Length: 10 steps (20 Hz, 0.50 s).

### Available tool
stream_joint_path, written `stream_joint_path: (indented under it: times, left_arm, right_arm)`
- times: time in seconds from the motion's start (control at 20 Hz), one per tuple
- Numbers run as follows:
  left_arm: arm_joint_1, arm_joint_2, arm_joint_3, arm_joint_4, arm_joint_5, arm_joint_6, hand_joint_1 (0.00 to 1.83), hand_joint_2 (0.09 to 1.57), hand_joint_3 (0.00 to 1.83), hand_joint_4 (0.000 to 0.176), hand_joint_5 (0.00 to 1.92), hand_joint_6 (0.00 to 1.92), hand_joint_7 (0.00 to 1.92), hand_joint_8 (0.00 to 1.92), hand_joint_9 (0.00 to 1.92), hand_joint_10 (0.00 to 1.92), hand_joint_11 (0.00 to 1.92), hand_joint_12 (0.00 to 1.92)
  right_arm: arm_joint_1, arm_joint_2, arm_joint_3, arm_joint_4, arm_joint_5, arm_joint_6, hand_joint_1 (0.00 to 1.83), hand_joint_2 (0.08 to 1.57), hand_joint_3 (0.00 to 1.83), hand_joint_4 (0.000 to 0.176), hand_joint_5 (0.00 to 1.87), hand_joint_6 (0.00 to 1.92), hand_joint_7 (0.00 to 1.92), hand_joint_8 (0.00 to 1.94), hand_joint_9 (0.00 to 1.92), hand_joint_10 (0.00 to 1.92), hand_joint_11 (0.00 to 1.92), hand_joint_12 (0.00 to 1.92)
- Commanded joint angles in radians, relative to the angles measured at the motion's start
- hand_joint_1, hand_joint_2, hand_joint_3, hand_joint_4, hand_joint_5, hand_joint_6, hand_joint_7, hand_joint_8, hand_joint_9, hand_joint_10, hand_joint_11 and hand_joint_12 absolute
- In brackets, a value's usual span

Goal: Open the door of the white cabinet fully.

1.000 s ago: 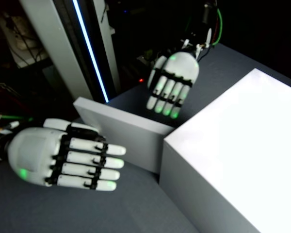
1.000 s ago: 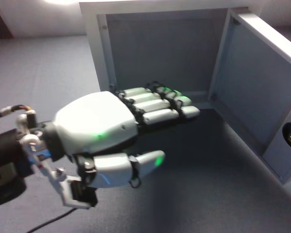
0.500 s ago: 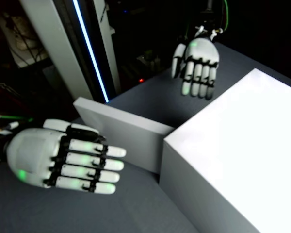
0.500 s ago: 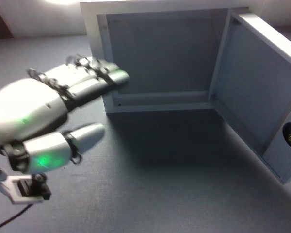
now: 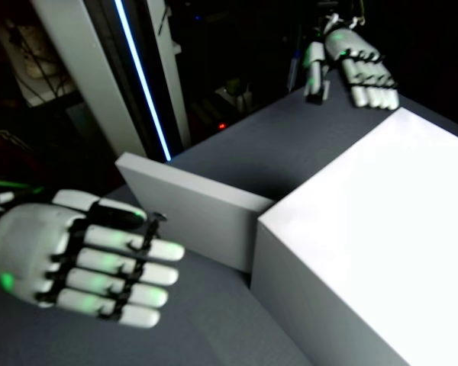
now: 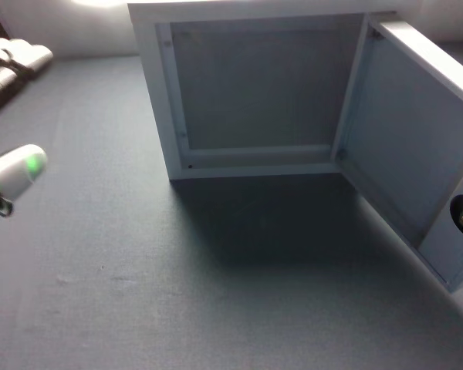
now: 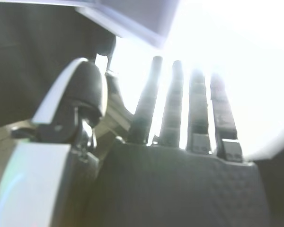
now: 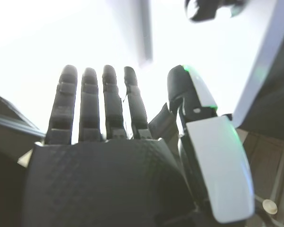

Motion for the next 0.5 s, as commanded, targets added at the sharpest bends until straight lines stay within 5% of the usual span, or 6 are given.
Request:
stream_joint_path:
  times: [0.0,0.45]
  left_arm:
    - [-0.002,0.0,0.002,-0.009,-0.159,-0.003,0.0,1.51,0.01,0.0,0.03,0.0,0.0,0.0,0.0,0.0,0.0,0.0]
    - [-0.016,-0.043,0.062,-0.029,-0.225,-0.122,0.0,1.49,0.0,0.0,0.12,0.01,0.1,0.01,0.06,0.02,0.01,0.01]
  right_arm:
    - [0.0,0.007,-0.003,0.032,0.164,0.005,0.54,1.43,0.01,0.0,0.21,0.0,0.18,0.0,0.13,0.0,0.12,0.02]
    - [-0.005,0.015,-0.007,0.02,0.189,0.005,0.62,1.46,0.01,0.0,0.26,0.01,0.24,0.01,0.17,0.01,0.15,0.03]
